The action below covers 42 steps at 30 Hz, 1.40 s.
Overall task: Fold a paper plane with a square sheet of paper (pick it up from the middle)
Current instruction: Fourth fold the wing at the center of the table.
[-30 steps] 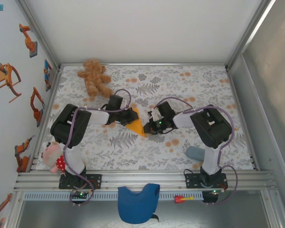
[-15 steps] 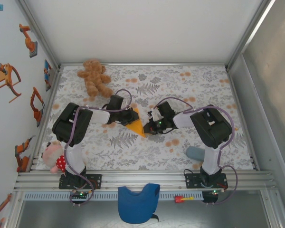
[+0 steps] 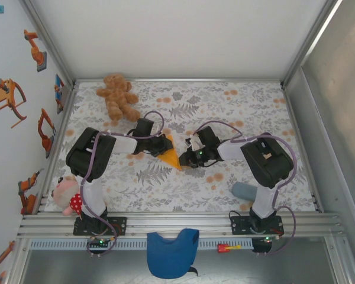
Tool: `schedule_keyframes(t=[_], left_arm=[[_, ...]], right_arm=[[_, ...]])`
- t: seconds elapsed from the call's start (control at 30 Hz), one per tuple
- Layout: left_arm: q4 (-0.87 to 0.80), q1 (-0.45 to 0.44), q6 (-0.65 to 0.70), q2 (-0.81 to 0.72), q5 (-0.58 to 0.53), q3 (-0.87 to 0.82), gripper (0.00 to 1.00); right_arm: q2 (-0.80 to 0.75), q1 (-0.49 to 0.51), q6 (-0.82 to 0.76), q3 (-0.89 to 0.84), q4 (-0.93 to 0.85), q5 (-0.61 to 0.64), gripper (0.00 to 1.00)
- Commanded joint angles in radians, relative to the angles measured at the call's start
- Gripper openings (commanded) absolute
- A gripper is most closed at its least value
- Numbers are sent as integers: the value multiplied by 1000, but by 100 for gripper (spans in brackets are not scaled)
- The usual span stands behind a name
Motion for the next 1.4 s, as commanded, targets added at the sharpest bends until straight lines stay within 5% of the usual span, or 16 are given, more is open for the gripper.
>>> schedule_keyframes(t=[0.0, 0.77, 1.37], left_arm=[[-67, 5, 24, 43, -20, -1, 10], [-108, 6, 21, 55, -28, 10, 10], [-143, 6, 21, 68, -37, 22, 10]], right_arm=[[-82, -3, -6, -2, -59, 37, 20], [39, 102, -121, 231, -222, 177, 12], [86, 102, -129, 211, -284, 247, 10]])
